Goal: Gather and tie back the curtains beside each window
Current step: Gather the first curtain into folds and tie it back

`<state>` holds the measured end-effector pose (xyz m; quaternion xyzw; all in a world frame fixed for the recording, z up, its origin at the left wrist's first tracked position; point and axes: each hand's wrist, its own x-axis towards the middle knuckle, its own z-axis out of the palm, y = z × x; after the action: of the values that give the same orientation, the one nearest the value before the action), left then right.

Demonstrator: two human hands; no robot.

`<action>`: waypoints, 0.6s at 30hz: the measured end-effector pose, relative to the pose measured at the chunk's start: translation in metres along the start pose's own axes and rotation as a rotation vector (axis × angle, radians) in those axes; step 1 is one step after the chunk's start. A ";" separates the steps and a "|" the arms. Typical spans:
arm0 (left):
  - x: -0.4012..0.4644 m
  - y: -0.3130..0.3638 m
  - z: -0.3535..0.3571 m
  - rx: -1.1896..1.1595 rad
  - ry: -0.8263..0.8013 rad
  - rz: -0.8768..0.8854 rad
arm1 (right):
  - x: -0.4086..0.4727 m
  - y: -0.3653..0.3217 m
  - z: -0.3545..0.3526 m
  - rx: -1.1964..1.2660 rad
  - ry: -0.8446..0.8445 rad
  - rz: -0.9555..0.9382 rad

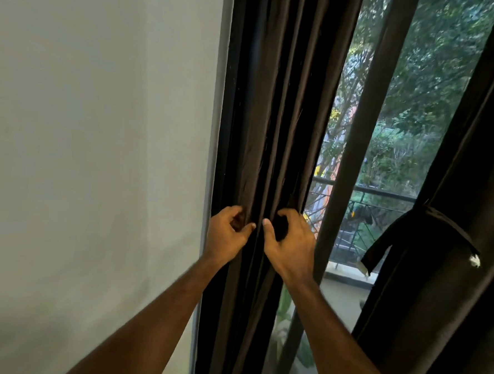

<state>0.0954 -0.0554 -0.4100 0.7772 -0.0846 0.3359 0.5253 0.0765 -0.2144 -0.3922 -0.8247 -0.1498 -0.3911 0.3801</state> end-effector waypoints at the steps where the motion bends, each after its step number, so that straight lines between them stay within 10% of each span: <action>1: -0.005 -0.007 0.000 -0.004 -0.008 -0.021 | -0.004 -0.001 0.005 -0.008 -0.009 0.022; 18: -0.030 -0.077 -0.019 -0.145 0.206 -0.095 | -0.039 0.005 0.067 0.015 0.029 0.050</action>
<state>0.1019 -0.0118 -0.4829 0.7016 -0.0173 0.3816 0.6015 0.0899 -0.1661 -0.4514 -0.8195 -0.1266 -0.3923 0.3982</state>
